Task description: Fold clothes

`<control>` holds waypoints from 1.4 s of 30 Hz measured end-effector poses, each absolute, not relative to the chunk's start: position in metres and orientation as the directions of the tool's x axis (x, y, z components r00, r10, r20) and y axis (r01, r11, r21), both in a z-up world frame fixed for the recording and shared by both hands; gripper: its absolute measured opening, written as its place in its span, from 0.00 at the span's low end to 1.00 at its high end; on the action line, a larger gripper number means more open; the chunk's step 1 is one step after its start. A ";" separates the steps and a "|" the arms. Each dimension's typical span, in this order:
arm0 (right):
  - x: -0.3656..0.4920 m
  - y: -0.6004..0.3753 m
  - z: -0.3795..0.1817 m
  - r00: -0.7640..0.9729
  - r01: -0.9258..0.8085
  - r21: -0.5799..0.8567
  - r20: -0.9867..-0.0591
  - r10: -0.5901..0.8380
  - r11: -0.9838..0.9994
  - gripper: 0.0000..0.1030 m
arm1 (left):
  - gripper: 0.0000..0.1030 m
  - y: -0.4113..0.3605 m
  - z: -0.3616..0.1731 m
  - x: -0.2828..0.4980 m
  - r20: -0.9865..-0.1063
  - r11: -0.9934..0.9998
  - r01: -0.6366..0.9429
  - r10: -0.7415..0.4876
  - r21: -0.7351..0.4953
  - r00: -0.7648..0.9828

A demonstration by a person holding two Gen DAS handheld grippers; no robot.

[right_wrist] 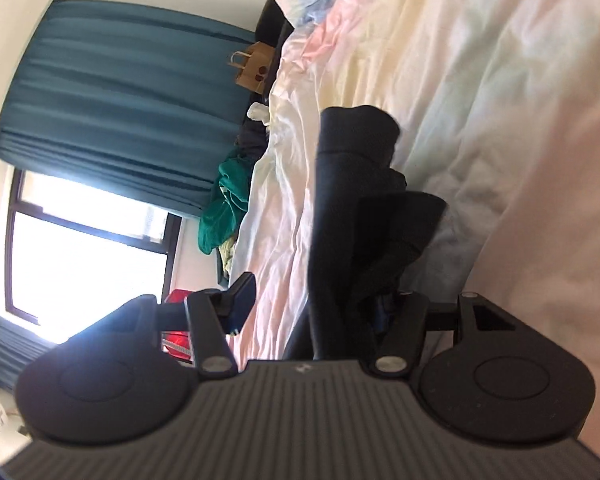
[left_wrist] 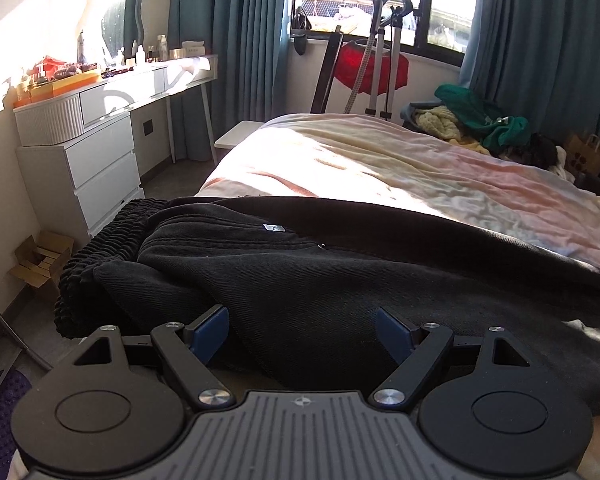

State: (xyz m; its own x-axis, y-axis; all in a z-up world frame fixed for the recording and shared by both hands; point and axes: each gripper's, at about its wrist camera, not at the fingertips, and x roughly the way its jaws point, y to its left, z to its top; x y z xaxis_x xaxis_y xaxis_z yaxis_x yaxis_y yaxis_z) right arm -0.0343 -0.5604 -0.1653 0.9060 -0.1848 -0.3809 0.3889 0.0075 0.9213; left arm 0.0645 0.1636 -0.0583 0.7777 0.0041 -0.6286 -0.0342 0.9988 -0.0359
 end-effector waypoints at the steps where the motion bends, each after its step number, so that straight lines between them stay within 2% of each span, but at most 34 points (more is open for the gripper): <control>1: -0.037 -0.562 -0.168 0.903 0.396 0.918 -0.391 -0.177 -0.008 0.58 | 0.80 0.162 -0.059 0.065 -0.633 0.999 -0.034 0.007 -0.031 0.774; 6: -0.054 -0.570 -0.185 0.889 0.428 0.899 -0.437 -0.137 -0.092 0.58 | 0.80 0.157 -0.061 0.068 -0.646 0.999 -0.035 0.024 -0.005 0.763; 11: -0.101 -0.562 -0.215 0.908 0.342 0.894 -0.394 -0.143 -0.290 0.57 | 0.80 0.156 -0.061 0.067 -0.649 0.999 -0.033 0.020 -0.008 0.761; 13: -0.108 -0.560 -0.217 0.911 0.331 0.897 -0.384 -0.148 -0.292 0.57 | 0.80 0.155 -0.062 0.066 -0.647 1.000 -0.028 0.019 -0.004 0.762; 18: -0.090 -0.564 -0.214 0.913 0.363 0.905 -0.393 -0.112 -0.221 0.58 | 0.80 0.158 -0.060 0.064 -0.642 0.999 -0.016 -0.006 -0.028 0.766; 25: -0.045 -0.580 -0.207 0.912 0.404 0.915 -0.401 -0.087 0.013 0.59 | 0.80 0.162 -0.055 0.061 -0.624 0.998 -0.017 -0.029 -0.067 0.781; 28: -0.045 -0.577 -0.184 0.955 0.286 0.946 -0.268 -0.128 0.152 0.58 | 0.80 0.162 -0.053 0.060 -0.615 0.997 -0.019 -0.030 -0.073 0.788; 31: -0.049 -0.575 -0.169 0.960 0.247 0.942 -0.206 -0.189 0.226 0.58 | 0.80 0.160 -0.051 0.059 -0.605 0.998 -0.024 -0.015 -0.056 0.796; 34: -0.049 -0.583 -0.185 0.928 0.356 0.920 -0.327 -0.181 0.164 0.58 | 0.80 0.147 -0.049 0.061 -0.597 0.999 -0.019 -0.013 -0.046 0.802; 36: -0.044 -0.588 -0.200 0.910 0.405 0.907 -0.388 -0.145 0.115 0.55 | 0.80 0.130 -0.048 0.065 -0.594 0.999 -0.009 -0.019 -0.044 0.804; 38: -0.043 -0.588 -0.201 0.903 0.424 0.892 -0.403 -0.152 0.154 0.38 | 0.80 0.114 -0.047 0.069 -0.591 0.999 0.001 -0.025 -0.041 0.807; 41: -0.037 -0.583 -0.190 0.876 0.480 0.837 -0.447 -0.180 0.262 0.24 | 0.80 0.089 -0.045 0.074 -0.586 0.999 0.016 -0.035 -0.037 0.810; 42: -0.036 -0.580 -0.184 0.862 0.507 0.808 -0.468 -0.196 0.300 0.23 | 0.80 0.081 -0.044 0.076 -0.584 0.999 0.021 -0.038 -0.036 0.811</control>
